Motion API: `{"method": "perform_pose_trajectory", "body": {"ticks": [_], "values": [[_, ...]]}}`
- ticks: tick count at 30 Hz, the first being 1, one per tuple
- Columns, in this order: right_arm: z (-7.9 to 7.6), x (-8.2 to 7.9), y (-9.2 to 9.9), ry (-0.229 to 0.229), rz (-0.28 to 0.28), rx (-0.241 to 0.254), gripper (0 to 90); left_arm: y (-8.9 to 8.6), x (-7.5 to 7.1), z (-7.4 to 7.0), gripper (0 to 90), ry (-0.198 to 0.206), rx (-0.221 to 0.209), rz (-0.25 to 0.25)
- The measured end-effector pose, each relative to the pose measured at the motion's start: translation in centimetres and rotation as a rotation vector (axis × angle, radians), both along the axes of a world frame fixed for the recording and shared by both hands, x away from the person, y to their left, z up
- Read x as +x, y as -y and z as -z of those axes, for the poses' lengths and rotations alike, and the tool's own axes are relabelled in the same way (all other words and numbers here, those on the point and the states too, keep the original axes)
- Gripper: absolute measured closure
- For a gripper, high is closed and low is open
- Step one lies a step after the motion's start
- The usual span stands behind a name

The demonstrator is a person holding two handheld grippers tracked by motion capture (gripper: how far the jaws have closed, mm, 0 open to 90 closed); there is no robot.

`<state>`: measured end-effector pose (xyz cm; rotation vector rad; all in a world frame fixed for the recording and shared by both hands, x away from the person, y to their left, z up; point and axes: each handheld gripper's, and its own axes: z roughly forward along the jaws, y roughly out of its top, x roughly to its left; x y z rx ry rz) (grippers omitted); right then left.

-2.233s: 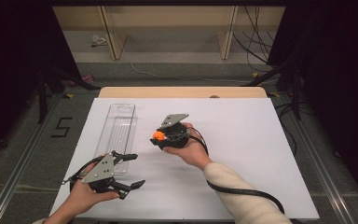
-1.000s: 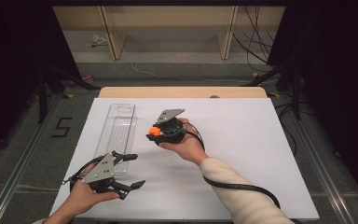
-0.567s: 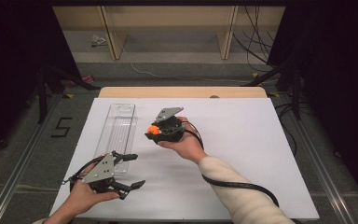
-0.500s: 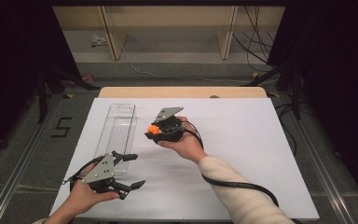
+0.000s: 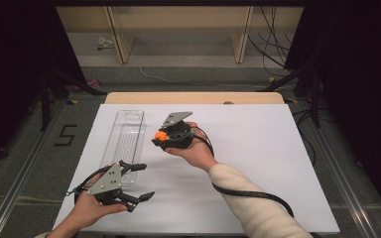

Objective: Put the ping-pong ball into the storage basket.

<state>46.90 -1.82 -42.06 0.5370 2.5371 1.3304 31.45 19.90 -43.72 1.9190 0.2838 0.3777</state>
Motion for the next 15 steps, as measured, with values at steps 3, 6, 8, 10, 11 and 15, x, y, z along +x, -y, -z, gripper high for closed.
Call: {"method": "perform_pose_trajectory", "body": {"ticks": [3,6,8,10,11,15], "values": [[-0.07,0.03,-0.22,0.001,-0.001,0.000,51.4,0.01,-0.01,0.00,16.6,-0.001,-0.003,0.000],[-0.07,0.09,-0.39,0.000,-0.003,-0.002,51.5,0.01,-0.01,0.00,16.6,-0.001,-0.002,0.000],[-0.07,0.11,-0.49,0.000,-0.002,0.001,51.4,0.01,-0.01,0.00,16.6,0.000,-0.001,0.000],[-0.11,0.13,-0.55,0.002,-0.005,0.000,51.4,0.02,-0.01,0.00,16.6,0.000,-0.002,0.000],[-0.14,0.13,-0.58,0.002,-0.005,-0.001,51.4,0.02,-0.01,0.00,16.6,-0.001,-0.001,0.000],[-0.27,0.18,-0.72,0.003,-0.006,-0.002,51.4,0.02,-0.01,0.01,16.6,-0.001,-0.001,0.001]]}}
